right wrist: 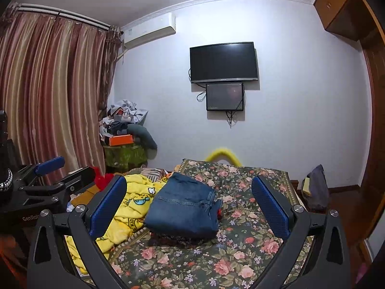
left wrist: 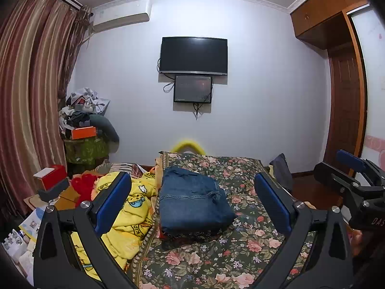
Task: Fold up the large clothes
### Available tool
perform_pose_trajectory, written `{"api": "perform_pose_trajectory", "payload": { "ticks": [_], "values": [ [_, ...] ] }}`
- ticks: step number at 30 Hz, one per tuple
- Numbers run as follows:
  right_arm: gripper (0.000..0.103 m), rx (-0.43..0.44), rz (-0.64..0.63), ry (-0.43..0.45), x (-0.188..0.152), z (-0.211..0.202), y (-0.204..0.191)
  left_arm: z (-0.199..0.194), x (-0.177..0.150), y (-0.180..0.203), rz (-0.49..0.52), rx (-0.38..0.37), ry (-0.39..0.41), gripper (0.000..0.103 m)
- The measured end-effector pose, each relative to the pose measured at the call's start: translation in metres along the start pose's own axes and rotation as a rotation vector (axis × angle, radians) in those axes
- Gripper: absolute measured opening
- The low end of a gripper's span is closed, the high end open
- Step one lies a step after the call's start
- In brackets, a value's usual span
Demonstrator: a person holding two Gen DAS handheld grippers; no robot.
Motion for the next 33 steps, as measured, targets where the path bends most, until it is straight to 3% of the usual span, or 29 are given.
{"api": "perform_pose_trajectory", "payload": {
  "ticks": [18, 33],
  "values": [
    [0.103, 0.002, 0.015, -0.009, -0.0023, 0.0035, 0.004, 0.0033, -0.007, -0.0022, -0.012, -0.044, -0.024, 0.102],
    [0.103, -0.003, 0.022, -0.015, -0.0045, 0.0068, 0.0031, 0.0042, -0.0097, -0.0019, -0.004, -0.037, -0.028, 0.102]
  ]
}}
Point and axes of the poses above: each gripper's, at about its wrist camera, not at the fingertips, and z roughly the way its jaws point, y to its right, x to its top, the point moved 7 cm from there along z, roughly the way its jaws point, and after that the axes turned 3 degrees about z, right-handed, at the moved point
